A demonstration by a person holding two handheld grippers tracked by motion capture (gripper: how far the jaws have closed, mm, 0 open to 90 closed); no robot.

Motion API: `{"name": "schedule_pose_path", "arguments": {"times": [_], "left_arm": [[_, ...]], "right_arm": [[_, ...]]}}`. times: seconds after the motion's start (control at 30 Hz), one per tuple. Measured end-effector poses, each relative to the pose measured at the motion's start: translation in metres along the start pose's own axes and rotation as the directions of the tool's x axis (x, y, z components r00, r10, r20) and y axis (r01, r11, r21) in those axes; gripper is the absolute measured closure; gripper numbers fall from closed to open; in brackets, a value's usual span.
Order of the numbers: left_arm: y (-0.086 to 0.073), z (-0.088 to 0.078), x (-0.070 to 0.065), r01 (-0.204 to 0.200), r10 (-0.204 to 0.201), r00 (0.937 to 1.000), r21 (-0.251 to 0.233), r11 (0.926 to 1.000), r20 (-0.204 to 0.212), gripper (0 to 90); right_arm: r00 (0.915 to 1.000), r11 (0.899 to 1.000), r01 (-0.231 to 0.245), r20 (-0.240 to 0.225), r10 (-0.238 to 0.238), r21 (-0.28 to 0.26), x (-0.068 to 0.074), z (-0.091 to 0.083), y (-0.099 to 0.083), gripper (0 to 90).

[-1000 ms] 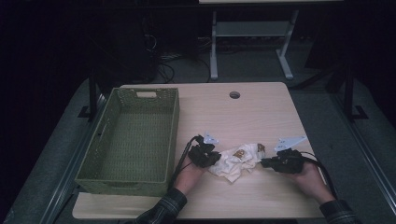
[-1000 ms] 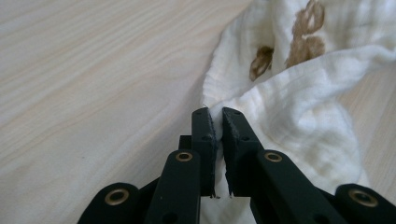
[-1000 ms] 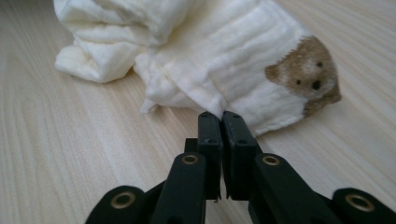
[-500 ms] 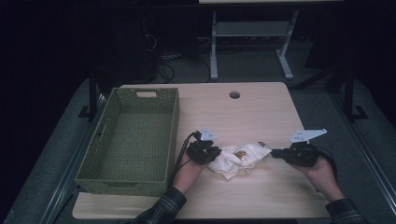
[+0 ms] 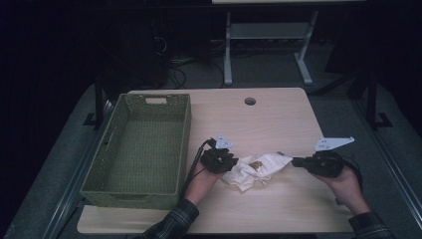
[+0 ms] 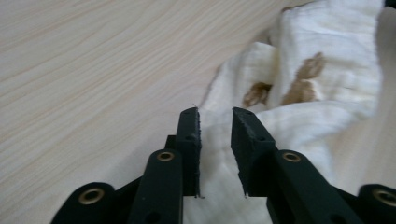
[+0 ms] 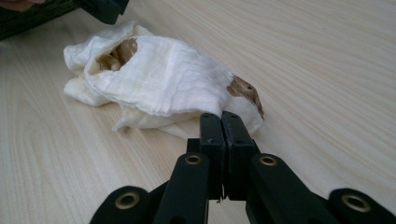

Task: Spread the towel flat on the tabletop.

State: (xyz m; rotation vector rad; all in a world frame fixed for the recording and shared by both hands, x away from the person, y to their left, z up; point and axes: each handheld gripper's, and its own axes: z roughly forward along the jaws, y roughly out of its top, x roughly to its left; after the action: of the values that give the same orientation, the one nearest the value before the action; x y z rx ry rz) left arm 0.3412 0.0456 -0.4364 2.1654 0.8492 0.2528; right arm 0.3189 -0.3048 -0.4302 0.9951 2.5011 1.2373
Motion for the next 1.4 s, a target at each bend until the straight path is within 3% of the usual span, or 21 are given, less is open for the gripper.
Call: {"name": "schedule_pose_path", "arguments": {"times": [0.07,0.1,0.13,0.23,0.53,0.67,0.9,1.0,1.07,1.27,1.4], "left_arm": [[-0.002,0.007,0.004,0.019,-0.019,0.9998,0.017,0.9997,0.008,68.7],[-0.003,0.009,0.006,0.015,-0.015,0.9998,0.029,0.9995,0.009,76.7],[-0.003,0.012,0.006,0.019,-0.020,0.9997,0.035,0.9992,0.017,76.7],[-0.003,0.013,0.006,0.012,-0.014,0.9995,0.045,0.9989,0.030,89.3],[0.010,-0.010,0.002,0.015,-0.013,0.9995,-0.053,0.9985,0.029,90.0],[0.018,-0.017,0.002,0.004,-0.004,1.0000,-0.091,0.9958,-0.002,90.0],[0.032,-0.016,0.013,0.051,-0.060,0.9964,-0.139,0.9890,-0.060,90.0],[0.039,-0.014,0.019,0.058,-0.073,0.9924,-0.151,0.9868,-0.099,90.0],[0.045,-0.012,0.025,0.082,-0.105,0.9857,-0.174,0.9814,-0.132,90.0],[0.054,-0.004,0.040,0.097,-0.137,0.9713,-0.200,0.9749,-0.194,90.0],[0.056,0.008,0.050,0.105,-0.149,0.9575,-0.182,0.9778,-0.247,90.0]], "right_arm": [[1.0000,1.000,0.002,0.001,-0.002,0.003,0.000,0.001,0.000,87.9],[1.0000,1.000,0.003,0.002,-0.003,0.002,0.000,0.001,0.000,87.9],[1.0000,1.000,0.003,0.002,-0.003,0.002,0.000,0.001,0.000,87.9],[1.0000,1.000,0.002,0.004,-0.002,0.003,0.000,0.001,0.000,88.0],[0.9998,1.000,0.003,0.018,-0.003,-0.030,-0.002,-0.007,0.003,88.4],[0.9996,0.998,0.001,0.028,0.001,-0.061,-0.006,-0.015,0.010,88.8],[0.9980,0.995,0.001,0.064,0.005,-0.099,-0.022,-0.021,0.025,88.8],[0.9968,0.995,-0.005,0.079,0.013,-0.103,-0.033,-0.021,0.030,88.9],[0.9947,0.995,-0.010,0.101,0.019,-0.095,-0.041,-0.020,0.032,89.0],[0.9898,0.996,-0.033,0.135,0.044,-0.078,-0.061,-0.014,0.033,89.1],[0.9861,0.997,-0.056,0.153,0.064,-0.055,-0.073,-0.005,0.034,89.1]]}}
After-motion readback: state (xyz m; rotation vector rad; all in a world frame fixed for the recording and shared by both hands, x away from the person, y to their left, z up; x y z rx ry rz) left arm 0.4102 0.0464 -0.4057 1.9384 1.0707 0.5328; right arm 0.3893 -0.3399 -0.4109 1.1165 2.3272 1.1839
